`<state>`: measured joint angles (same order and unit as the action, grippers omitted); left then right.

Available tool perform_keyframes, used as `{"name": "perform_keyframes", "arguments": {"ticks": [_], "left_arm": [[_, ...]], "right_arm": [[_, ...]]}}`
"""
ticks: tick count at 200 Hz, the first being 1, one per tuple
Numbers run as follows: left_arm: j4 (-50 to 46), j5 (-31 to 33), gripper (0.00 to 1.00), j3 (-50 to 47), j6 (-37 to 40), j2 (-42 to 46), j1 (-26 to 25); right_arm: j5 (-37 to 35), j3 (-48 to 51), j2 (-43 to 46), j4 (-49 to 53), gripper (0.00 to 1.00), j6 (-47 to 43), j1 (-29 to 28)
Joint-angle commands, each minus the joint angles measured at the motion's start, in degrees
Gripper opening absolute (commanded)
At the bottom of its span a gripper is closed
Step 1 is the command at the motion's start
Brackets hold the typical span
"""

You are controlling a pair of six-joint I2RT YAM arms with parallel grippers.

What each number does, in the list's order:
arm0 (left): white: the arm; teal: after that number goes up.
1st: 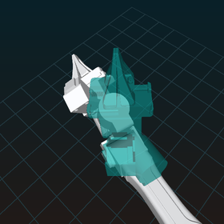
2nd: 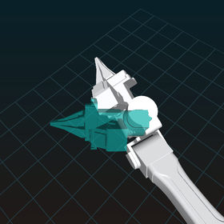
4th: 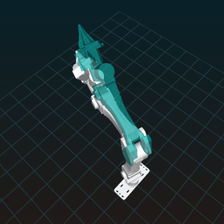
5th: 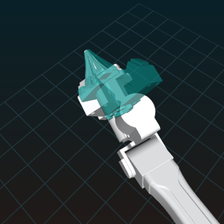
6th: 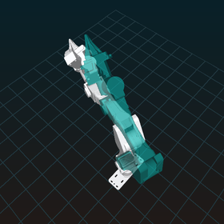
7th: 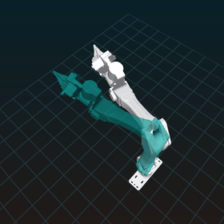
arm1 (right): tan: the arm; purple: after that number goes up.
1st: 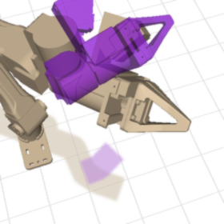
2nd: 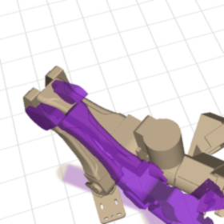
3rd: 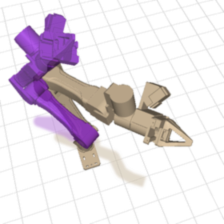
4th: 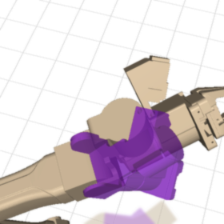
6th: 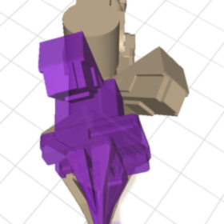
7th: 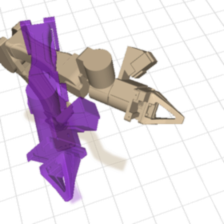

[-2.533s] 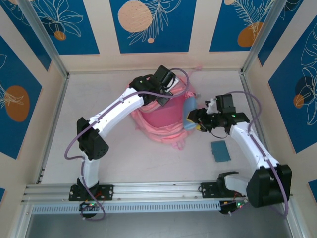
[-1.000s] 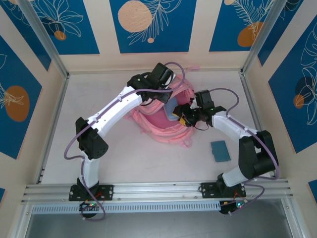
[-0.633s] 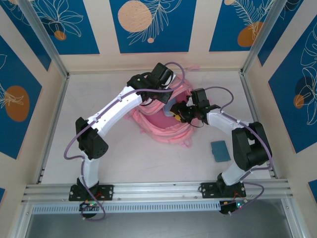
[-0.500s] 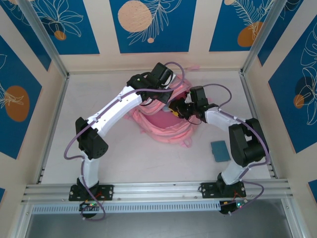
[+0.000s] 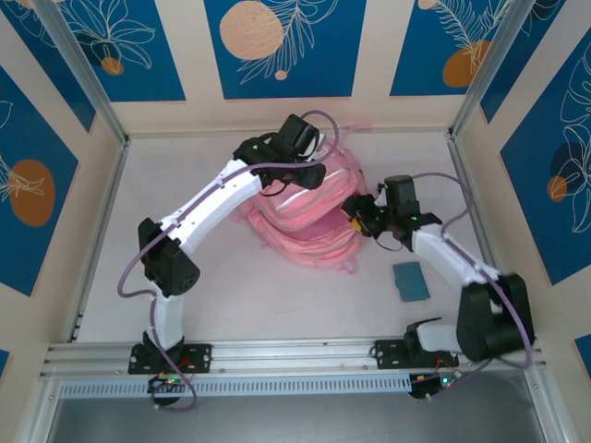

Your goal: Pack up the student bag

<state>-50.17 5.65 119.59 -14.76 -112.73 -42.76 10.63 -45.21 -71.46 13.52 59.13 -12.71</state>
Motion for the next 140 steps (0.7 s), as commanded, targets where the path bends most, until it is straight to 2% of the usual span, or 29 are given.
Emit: {"name": "perform_keyframes", "arguments": {"ticks": [1,24,51,71,85,118,140], "left_arm": [[2.54,-2.87,0.57,-3.06,-3.51,4.60,3.38],[5.23,-3.50,0.66,-10.25,-5.37,8.45,6.15],[10.27,-4.36,0.73,-24.42,-7.94,14.81,10.62],[16.00,-6.03,0.77,-36.63,-7.75,20.11,14.46],[19.40,-9.88,0.79,-43.55,-6.59,22.92,17.12],[23.15,-20.37,0.80,-51.70,2.33,24.79,21.28],[21.95,-20.77,0.78,-52.03,9.71,22.53,21.91]], "right_arm": [[-7.50,0.92,7.31,17.91,0.55,-1.71,0.61],[-12.29,-1.37,11.07,23.91,0.59,-4.40,0.99],[-13.47,-7.98,10.58,27.47,0.64,-9.97,-0.76],[-12.27,-11.47,8.15,27.20,0.71,-14.35,-2.70],[-10.22,-13.50,5.68,26.71,0.76,-16.75,-3.76],[-6.63,-16.84,0.47,24.01,0.84,-20.56,-7.33],[-6.64,-17.96,-1.87,23.13,0.87,-20.47,-8.95]]}}
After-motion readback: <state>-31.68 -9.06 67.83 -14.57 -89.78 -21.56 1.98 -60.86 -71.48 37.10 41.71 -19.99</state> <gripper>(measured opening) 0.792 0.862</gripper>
